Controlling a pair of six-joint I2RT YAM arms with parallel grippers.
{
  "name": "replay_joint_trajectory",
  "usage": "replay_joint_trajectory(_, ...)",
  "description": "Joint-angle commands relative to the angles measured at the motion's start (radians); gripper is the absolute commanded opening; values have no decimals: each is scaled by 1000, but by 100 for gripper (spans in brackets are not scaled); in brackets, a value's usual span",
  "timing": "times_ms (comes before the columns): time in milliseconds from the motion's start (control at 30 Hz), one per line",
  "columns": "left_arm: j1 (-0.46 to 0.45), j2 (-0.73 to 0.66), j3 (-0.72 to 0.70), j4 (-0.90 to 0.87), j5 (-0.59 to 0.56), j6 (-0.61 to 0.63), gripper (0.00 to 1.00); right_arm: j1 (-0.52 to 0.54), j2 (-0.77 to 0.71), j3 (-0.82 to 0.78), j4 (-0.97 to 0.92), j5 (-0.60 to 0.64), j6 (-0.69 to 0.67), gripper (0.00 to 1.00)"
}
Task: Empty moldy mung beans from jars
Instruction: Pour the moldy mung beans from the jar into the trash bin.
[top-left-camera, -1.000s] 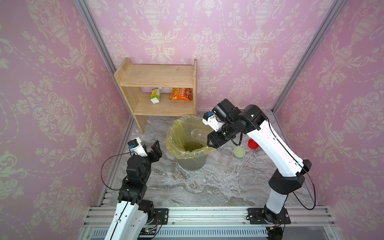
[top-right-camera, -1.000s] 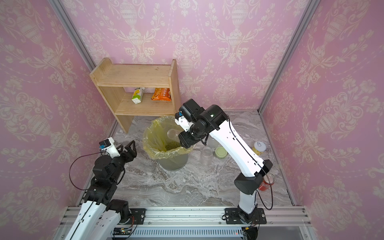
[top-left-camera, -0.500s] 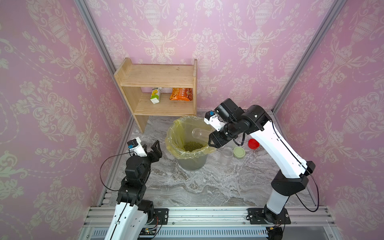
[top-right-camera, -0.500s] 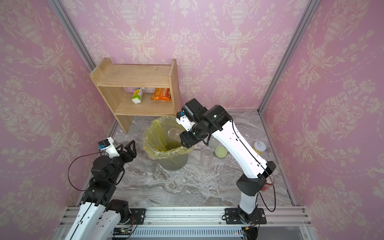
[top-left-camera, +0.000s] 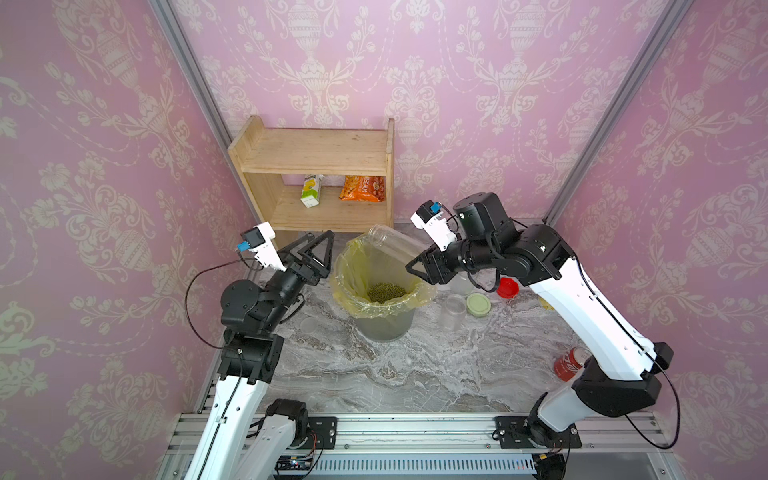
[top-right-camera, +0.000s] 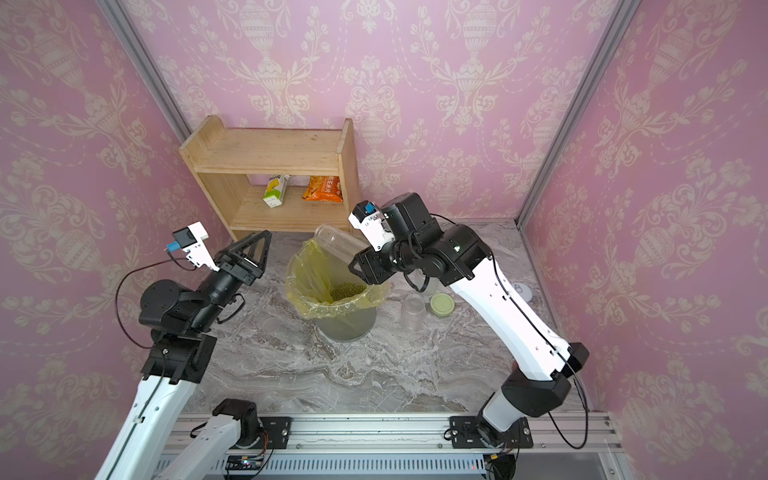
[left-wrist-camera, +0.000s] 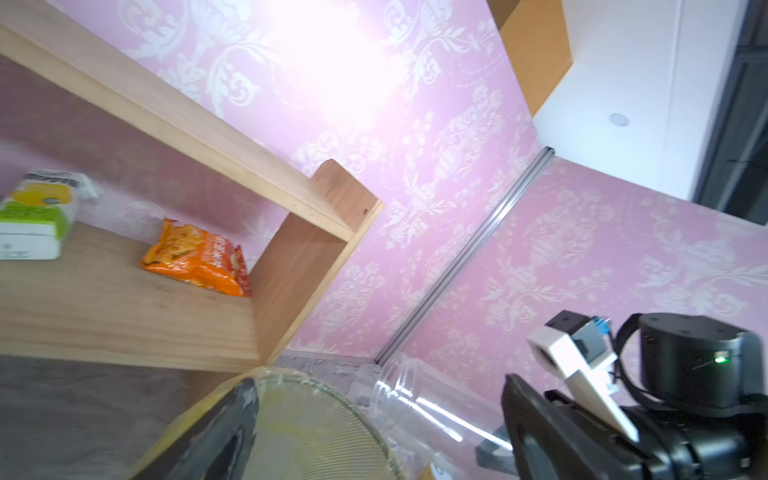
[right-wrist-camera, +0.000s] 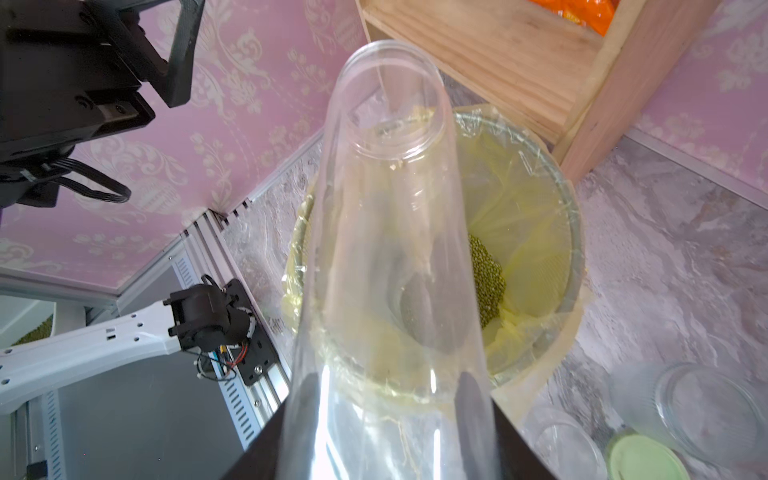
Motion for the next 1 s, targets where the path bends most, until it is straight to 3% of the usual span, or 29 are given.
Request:
replay_joint_trajectory(0,6,79,43,196,154,-212,92,-1,-73,-116,225,-60,22,40)
replay_joint_trajectory(133,7,142,99,209,202,-260,92,-2,-54,-75,161,-20,17,41)
replay_joint_trajectory(233,6,115,158,59,186,-155,92,-6,100,211,-149,119,-10,41)
replay_joint_trajectory(300,6,86,169,-9,165,-99,92,-3,236,458,-395,110,-18,41)
replay_joint_trajectory(367,6,46,148,-28,132,-67,92,14,325,601,-570,81,-24,41)
replay_joint_trajectory(433,6,6,121,-53,94,-29,92,56,313,536,-613,136,-21,41)
replay_joint_trajectory(567,6,-35,94,-110,77,17,91,80,152,247,-524,172,31,41)
replay_joint_trajectory(633,6,-35,88,-114,86,17,91,79,160,276,-553,214,43,41)
replay_joint_trajectory(833,7,-25,88,-93,103,20,91,80,378,636,-674,213,13,41)
replay_joint_trajectory(967,7,-51,81,-135,78,50,91,83,281,524,-632,253,46,41)
